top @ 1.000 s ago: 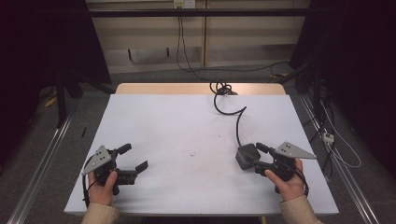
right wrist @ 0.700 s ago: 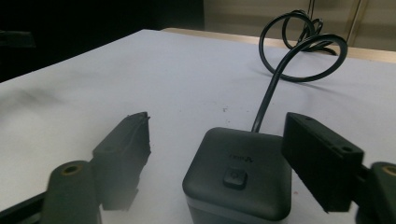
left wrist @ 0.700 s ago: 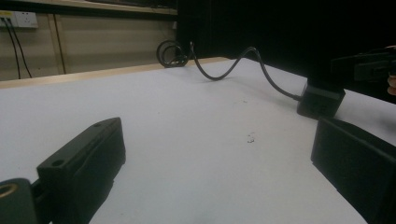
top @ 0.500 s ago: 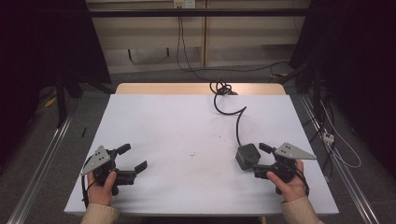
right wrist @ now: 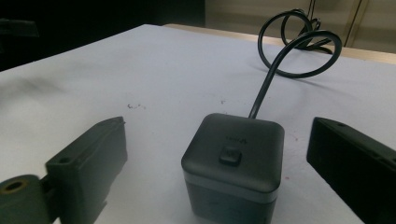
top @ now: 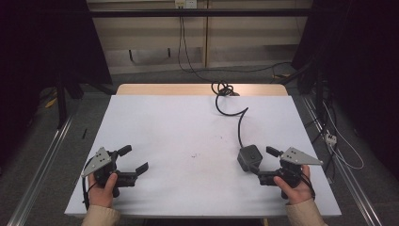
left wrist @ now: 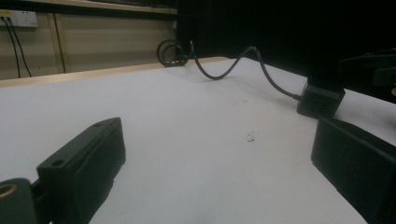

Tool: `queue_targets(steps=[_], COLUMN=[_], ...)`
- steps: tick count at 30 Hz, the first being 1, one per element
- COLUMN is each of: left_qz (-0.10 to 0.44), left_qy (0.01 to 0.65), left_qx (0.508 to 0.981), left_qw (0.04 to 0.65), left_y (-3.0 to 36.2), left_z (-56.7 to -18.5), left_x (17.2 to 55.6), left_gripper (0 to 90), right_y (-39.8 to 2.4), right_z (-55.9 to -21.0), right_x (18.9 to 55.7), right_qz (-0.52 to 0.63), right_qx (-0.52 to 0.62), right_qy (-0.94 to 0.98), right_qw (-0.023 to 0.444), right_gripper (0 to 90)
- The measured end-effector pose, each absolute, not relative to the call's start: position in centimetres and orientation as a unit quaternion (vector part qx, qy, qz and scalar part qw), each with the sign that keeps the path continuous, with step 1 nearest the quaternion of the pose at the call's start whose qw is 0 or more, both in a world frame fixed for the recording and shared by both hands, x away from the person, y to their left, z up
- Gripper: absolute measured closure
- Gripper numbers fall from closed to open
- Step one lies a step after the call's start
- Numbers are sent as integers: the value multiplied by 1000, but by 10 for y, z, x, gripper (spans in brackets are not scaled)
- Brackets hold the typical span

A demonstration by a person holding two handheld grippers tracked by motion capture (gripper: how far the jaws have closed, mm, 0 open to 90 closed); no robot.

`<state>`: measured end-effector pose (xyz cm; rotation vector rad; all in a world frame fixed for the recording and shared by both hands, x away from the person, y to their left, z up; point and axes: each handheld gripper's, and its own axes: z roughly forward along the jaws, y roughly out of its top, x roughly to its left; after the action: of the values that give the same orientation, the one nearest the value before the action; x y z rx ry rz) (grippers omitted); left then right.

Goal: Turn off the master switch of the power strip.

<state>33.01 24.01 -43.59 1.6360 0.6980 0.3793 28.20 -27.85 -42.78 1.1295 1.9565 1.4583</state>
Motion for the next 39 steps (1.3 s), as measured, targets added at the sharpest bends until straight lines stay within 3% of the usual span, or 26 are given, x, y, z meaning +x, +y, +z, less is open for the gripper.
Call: queue_targets(steps=[24, 39], left_qz=[166, 165], left_qy=[304, 306], left_qx=[710, 706], left_qw=[613, 617], left_y=[241, 242], left_z=[-436, -436], left_x=[330, 330], left_gripper=[28, 28], right_y=[-300, -311], right_z=[-438, -445], right_x=[271, 270], right_qz=[523, 520], right_qx=[419, 430], right_qy=[700, 700], right_qw=[246, 235], right_gripper=[55, 64])
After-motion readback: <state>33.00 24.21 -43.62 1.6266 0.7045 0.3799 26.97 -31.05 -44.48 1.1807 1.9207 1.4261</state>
